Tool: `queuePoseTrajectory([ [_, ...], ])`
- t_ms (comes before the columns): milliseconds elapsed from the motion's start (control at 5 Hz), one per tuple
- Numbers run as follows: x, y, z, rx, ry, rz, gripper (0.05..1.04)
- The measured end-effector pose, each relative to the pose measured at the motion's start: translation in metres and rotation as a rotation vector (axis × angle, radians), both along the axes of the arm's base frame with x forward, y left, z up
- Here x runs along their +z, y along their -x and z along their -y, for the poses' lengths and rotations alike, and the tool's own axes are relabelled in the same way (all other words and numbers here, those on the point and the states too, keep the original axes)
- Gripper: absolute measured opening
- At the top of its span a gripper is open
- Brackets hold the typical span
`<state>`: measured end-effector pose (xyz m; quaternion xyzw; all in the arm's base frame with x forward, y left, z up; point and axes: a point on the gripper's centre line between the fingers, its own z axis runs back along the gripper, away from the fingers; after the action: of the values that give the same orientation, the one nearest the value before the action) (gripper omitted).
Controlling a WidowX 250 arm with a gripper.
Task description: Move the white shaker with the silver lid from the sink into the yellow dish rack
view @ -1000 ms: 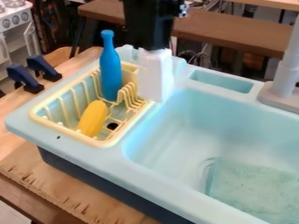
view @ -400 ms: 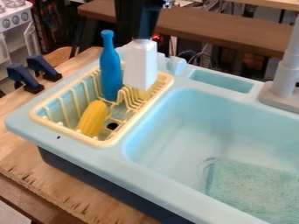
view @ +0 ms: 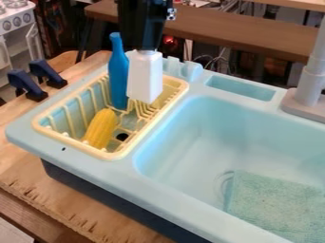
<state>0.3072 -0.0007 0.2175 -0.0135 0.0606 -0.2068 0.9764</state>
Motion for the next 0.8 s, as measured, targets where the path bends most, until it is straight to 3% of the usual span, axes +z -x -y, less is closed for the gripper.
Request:
queuePoseTrajectory([
  [400,-0.023,-0.01,-0.011,0.02,0.039,0.049,0.494],
  [600,-0.026,-0.019,-0.011,0.011,0.043,0.108,0.494],
  [800,-0.029,-0.025,-0.008,0.009,0.043,0.131,0.488],
])
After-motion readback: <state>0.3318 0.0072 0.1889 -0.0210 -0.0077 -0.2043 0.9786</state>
